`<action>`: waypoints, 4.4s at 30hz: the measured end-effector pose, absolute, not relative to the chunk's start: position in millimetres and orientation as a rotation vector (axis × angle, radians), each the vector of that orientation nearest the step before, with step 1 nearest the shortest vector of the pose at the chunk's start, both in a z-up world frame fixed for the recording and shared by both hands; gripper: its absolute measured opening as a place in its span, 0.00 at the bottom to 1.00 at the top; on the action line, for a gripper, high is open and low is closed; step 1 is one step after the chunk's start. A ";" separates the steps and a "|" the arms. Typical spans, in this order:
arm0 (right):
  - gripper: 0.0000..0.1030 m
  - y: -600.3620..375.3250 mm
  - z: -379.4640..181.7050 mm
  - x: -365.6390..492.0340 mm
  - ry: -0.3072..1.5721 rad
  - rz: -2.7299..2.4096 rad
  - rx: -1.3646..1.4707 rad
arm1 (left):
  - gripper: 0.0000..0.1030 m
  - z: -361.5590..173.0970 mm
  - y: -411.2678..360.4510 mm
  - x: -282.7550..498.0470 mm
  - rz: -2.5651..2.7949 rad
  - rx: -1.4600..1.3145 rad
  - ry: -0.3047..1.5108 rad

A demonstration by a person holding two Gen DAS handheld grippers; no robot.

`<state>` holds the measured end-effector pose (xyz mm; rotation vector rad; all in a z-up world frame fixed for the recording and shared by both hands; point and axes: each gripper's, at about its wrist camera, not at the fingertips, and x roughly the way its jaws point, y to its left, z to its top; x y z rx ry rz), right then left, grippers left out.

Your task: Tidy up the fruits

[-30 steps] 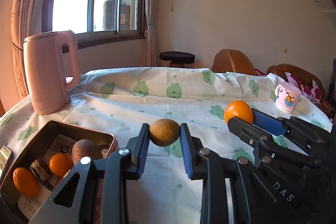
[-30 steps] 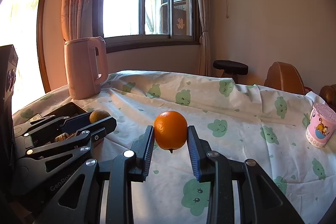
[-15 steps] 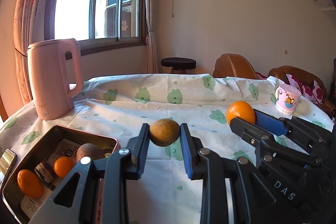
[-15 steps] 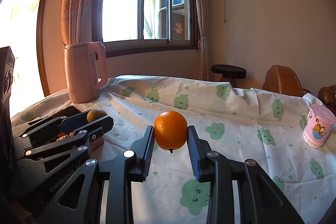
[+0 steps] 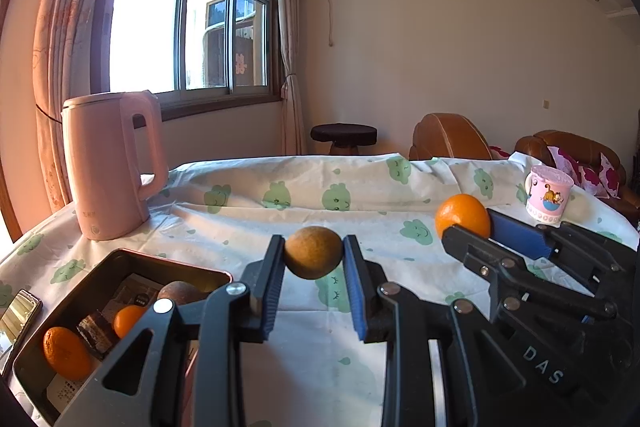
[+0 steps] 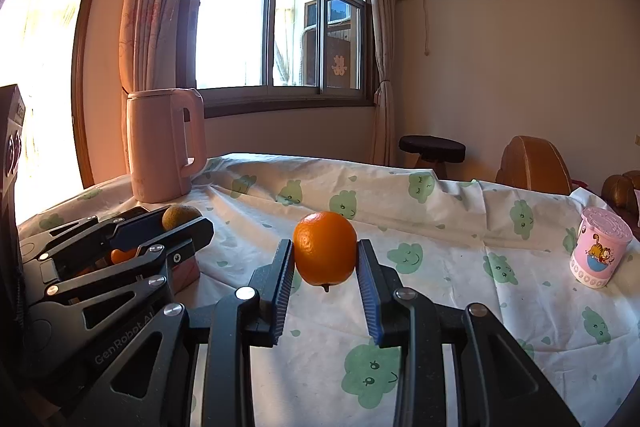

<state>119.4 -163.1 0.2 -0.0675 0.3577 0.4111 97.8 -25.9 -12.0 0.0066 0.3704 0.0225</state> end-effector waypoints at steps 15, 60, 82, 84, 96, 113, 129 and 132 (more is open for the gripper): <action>0.32 -162.4 2.4 109.4 0.335 0.430 -0.061 | 0.30 -9.8 -21.3 82.7 0.031 0.004 0.349; 0.32 -7.6 26.2 73.0 0.368 0.757 -0.176 | 0.30 -16.4 113.2 7.6 0.229 -0.085 0.431; 0.33 26.0 4.3 85.1 0.488 0.788 -0.220 | 0.30 -29.5 123.3 3.4 0.231 -0.096 0.480; 0.33 27.1 3.1 85.7 0.494 0.788 -0.222 | 0.30 -30.4 124.1 3.4 0.231 -0.097 0.483; 0.33 36.6 -4.9 89.6 0.546 0.794 -0.242 | 0.30 -37.5 128.1 7.5 0.229 -0.104 0.519; 0.45 37.2 -7.0 91.9 0.585 0.816 -0.238 | 0.58 -37.3 133.2 5.4 0.245 -0.112 0.524; 0.64 -27.5 16.4 77.8 0.513 0.674 -0.166 | 0.81 -17.8 111.2 -4.6 0.223 -0.081 0.452; 0.68 -37.0 18.8 72.2 0.490 0.648 -0.173 | 0.82 -16.7 107.0 -4.7 0.219 -0.076 0.451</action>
